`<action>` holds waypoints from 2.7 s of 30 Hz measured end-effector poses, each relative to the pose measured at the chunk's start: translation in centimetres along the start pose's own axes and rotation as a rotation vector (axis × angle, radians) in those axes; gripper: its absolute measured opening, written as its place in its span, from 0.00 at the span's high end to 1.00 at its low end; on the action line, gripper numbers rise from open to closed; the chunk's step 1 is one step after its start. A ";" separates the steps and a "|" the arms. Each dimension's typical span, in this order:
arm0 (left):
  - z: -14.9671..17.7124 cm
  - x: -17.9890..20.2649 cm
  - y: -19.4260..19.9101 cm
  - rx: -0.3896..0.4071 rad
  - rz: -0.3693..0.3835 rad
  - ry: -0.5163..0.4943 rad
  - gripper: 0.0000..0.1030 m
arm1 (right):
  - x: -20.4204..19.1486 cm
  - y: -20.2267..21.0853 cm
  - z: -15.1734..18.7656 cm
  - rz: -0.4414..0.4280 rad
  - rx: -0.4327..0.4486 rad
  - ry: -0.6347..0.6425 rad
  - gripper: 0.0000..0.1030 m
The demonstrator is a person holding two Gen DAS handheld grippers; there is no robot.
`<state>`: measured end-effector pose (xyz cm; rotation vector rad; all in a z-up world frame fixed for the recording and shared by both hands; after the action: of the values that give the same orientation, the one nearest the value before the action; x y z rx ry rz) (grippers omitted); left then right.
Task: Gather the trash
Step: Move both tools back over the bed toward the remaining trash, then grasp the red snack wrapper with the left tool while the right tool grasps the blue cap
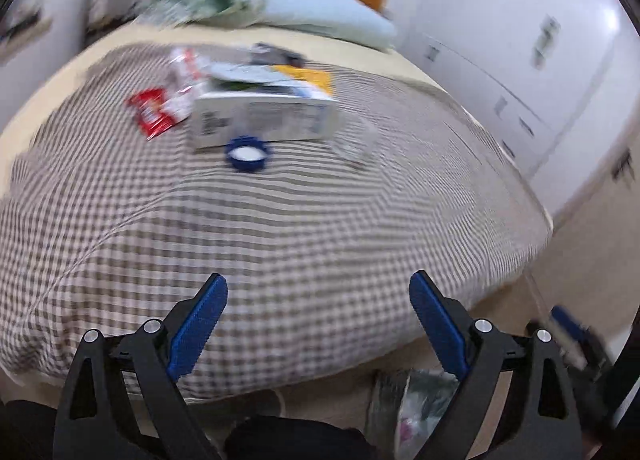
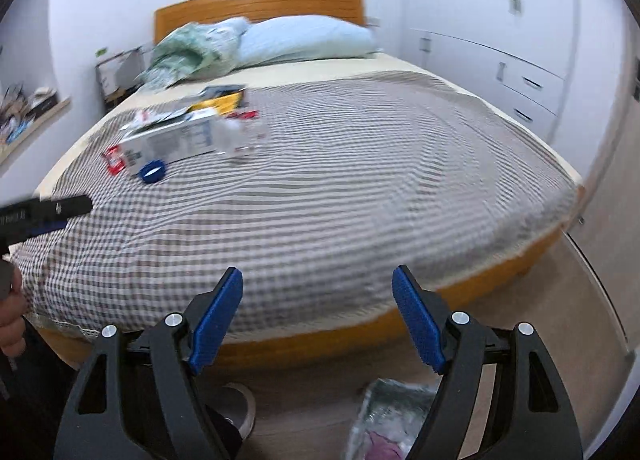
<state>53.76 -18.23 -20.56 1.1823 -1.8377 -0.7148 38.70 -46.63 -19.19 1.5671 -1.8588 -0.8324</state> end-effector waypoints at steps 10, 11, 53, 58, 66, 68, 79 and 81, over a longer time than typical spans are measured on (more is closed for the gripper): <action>-5.4 -12.3 -0.2 0.005 -0.042 0.218 0.13 | -9.5 -4.6 -3.1 -0.080 -0.031 0.098 0.28; -5.8 -13.9 -0.4 0.002 -0.036 0.258 0.13 | -10.4 -5.1 -3.4 -0.087 -0.028 0.105 0.28; -25.3 -21.9 -19.6 -0.011 -0.124 0.261 0.50 | -24.6 -19.8 -13.0 -0.220 -0.043 0.133 0.28; -24.5 -20.9 -19.6 -0.037 -0.124 0.197 0.63 | -24.4 -20.5 -12.5 -0.264 -0.073 0.109 0.39; -23.4 -20.4 -18.8 -0.066 -0.084 0.206 1.00 | -23.5 -19.9 -12.1 -0.329 -0.080 0.065 0.52; -23.0 -20.9 -18.4 -0.075 -0.093 0.197 1.00 | -23.2 -19.5 -12.2 -0.336 -0.073 0.056 0.52; -16.7 -21.6 -9.7 -0.013 -0.210 0.226 1.00 | -23.8 -15.5 -11.4 -0.383 0.003 0.079 0.52; -15.2 -21.1 -8.1 -0.003 -0.193 0.220 1.00 | -24.1 -14.9 -10.7 -0.377 0.016 0.100 0.52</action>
<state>75.33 -2.61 -26.33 1.3912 -1.5557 -0.6649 60.07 -25.74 -24.24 1.9665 -1.5249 -0.8804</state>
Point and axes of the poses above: each gripper's, at about its wrist camera, not at the fingertips, and y roughly against the way its jaws point, x to its right, z to its underside, the point moved 7 cm from there along -y, roughly the way its jaws point, and after that the axes turned 7 degrees about -x, right-handed, at the moved point
